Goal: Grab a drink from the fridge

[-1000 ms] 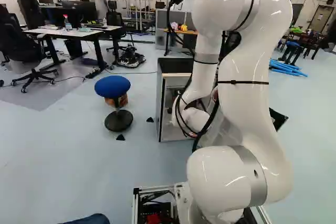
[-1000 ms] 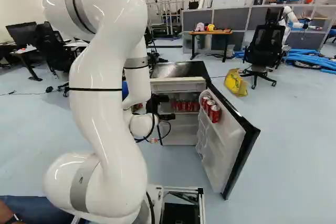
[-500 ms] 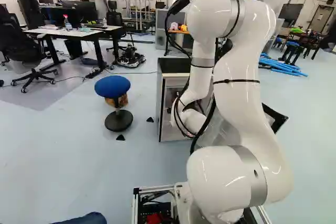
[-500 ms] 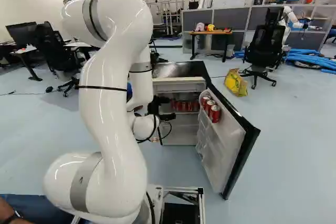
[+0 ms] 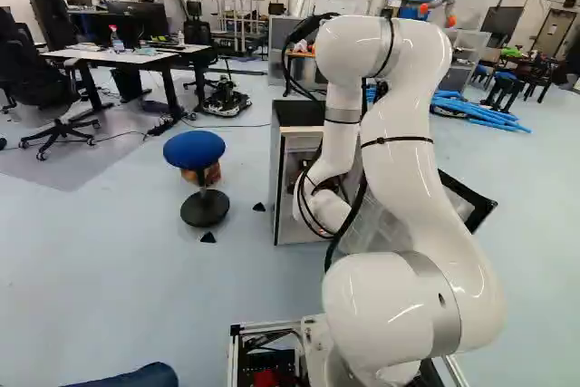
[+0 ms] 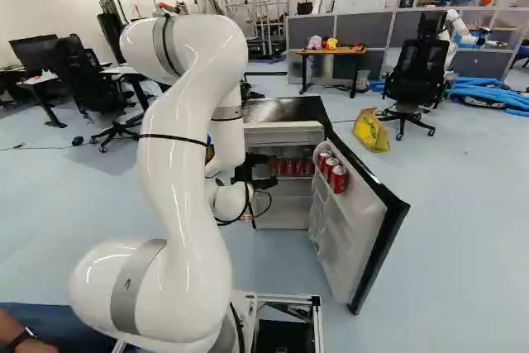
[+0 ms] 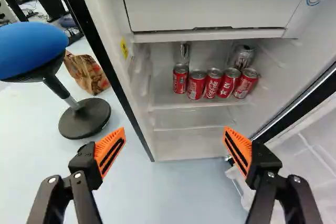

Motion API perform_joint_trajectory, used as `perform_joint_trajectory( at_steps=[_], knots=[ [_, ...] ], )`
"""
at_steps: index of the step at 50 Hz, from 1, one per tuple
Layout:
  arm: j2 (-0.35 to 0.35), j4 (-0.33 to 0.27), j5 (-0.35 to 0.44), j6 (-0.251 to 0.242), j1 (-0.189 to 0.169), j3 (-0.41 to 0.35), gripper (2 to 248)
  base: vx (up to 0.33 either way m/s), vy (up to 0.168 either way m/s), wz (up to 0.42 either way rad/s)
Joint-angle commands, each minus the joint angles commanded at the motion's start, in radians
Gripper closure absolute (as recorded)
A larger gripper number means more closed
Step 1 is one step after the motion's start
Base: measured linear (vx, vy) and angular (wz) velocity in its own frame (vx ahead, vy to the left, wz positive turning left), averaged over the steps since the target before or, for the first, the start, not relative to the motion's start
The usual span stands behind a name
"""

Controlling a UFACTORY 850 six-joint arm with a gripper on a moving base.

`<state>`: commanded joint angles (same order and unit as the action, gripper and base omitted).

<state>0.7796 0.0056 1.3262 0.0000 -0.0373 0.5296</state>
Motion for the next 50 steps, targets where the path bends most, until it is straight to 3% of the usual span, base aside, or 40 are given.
perform_joint_trajectory(
  at_steps=[21,50],
  knots=[
    [0.092,0.000,0.036,0.000,-0.003,0.074,3,0.000,0.000,0.000],
    [0.216,0.000,0.073,0.000,-0.035,0.180,3,0.000,0.000,0.000]
  ],
)
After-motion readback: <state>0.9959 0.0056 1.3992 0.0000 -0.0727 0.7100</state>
